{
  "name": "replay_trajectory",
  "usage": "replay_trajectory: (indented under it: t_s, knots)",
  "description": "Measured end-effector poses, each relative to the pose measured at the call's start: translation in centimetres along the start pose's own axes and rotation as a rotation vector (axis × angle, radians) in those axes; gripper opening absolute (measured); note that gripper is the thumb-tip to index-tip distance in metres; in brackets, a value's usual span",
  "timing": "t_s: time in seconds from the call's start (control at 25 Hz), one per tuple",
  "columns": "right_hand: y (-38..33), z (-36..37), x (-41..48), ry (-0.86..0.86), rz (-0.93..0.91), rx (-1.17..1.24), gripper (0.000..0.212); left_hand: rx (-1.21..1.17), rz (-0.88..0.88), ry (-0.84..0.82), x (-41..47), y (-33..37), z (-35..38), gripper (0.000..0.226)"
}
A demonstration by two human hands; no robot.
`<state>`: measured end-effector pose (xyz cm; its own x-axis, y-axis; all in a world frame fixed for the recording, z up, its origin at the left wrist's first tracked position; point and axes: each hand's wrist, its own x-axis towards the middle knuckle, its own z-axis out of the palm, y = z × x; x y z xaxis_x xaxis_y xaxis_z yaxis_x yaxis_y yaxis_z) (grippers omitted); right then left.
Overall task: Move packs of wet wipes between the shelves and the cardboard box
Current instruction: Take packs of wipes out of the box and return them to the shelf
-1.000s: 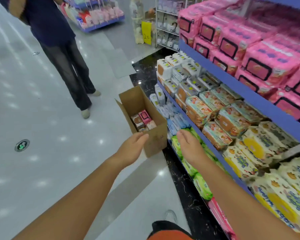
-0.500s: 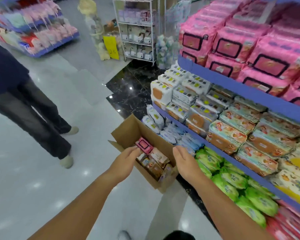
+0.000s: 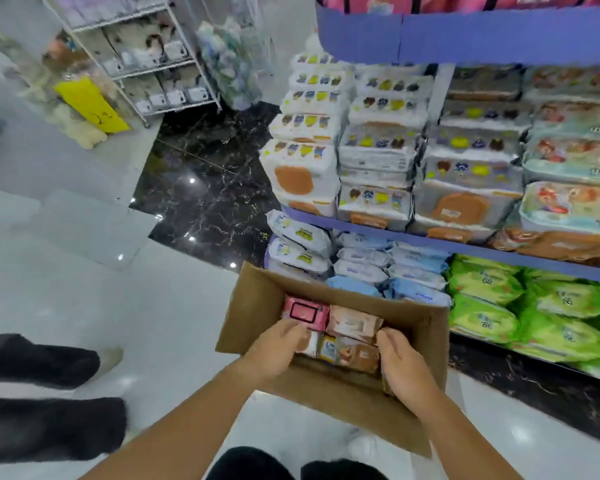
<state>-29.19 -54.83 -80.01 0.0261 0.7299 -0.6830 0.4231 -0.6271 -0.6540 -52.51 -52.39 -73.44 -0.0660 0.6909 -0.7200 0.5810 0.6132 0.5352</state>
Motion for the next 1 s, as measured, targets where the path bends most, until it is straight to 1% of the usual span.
replay_trajectory:
  t_s: [0.08, 0.12, 0.16, 0.28, 0.36, 0.4, 0.44, 0.52, 0.56, 0.6, 0.68, 0.76, 0.8, 0.84, 0.88, 0.92, 0.96, 1.0]
  knots:
    - [1.8, 3.5, 5.1, 0.035, 0.064, -0.005, 0.056, 0.011, -0.058, -0.04, 6.8, -3.8, -0.4, 0.037]
    - [3.2, 5.3, 7.7, 0.055, 0.099, -0.001, 0.057, 0.029, -0.072, -0.044, 10.5, -5.8, -0.4, 0.046]
    - [4.5, 6.9, 10.4, 0.062, 0.135, -0.004, 0.059, 0.038, -0.084, -0.042, 14.3, -7.8, -0.1, 0.05]
    - [9.2, 11.4, 19.2, 0.086, 0.217, 0.004, 0.061, 0.042, -0.147, -0.034, 25.9, -13.8, 1.5, 0.056]
    - [12.3, 12.8, 24.6, 0.142, 0.257, 0.047, 0.056, 0.053, -0.174, -0.045, 32.9, -17.2, 3.1, 0.064]
    - [13.6, 13.3, 26.9, 0.169, 0.272, 0.058, 0.055, 0.059, -0.188, -0.04, 36.1, -18.7, 3.9, 0.064]
    - [14.9, 13.6, 29.1, 0.198, 0.288, 0.074, 0.055, 0.081, -0.196, -0.015, 38.9, -20.0, 4.8, 0.059]
    - [18.7, 14.9, 34.0, 0.225, 0.291, 0.083, 0.063, 0.2, -0.18, 0.102, 43.9, -22.7, 6.8, 0.051]
    - [20.2, 15.4, 35.9, 0.243, 0.308, 0.13, 0.066, 0.286, -0.155, 0.173, 45.5, -23.5, 7.7, 0.054]
    - [21.8, 16.1, 37.8, 0.244, 0.313, 0.216, 0.063, 0.355, -0.128, 0.233, 46.6, -24.3, 8.8, 0.061]
    - [23.3, 16.9, 39.8, 0.253, 0.288, 0.381, 0.045, 0.415, -0.059, 0.333, 47.7, -25.7, 10.7, 0.075]
    - [23.7, 16.7, 40.9, 0.251, 0.277, 0.401, 0.044, 0.341, -0.043, 0.401, 48.4, -26.5, 11.6, 0.091]
    - [23.4, 16.4, 40.7, 0.218, 0.283, 0.416, 0.04, 0.257, -0.064, 0.395, 48.4, -26.6, 11.6, 0.096]
    - [23.1, 15.9, 40.2, 0.19, 0.286, 0.439, 0.036, 0.15, -0.101, 0.373, 48.5, -27.0, 11.4, 0.093]
    - [22.9, 15.4, 39.6, 0.149, 0.289, 0.464, 0.033, 0.039, -0.133, 0.342, 48.5, -27.2, 11.0, 0.082]
    - [22.7, 15.2, 39.0, 0.105, 0.306, 0.481, 0.034, -0.062, -0.173, 0.285, 48.6, -27.8, 10.3, 0.069]
    - [22.6, 15.1, 38.7, 0.069, 0.326, 0.507, 0.037, -0.143, -0.192, 0.215, 48.4, -28.0, 9.8, 0.062]
    - [22.4, 14.9, 38.5, 0.042, 0.339, 0.538, 0.041, -0.2, -0.205, 0.139, 48.5, -28.1, 9.4, 0.062]
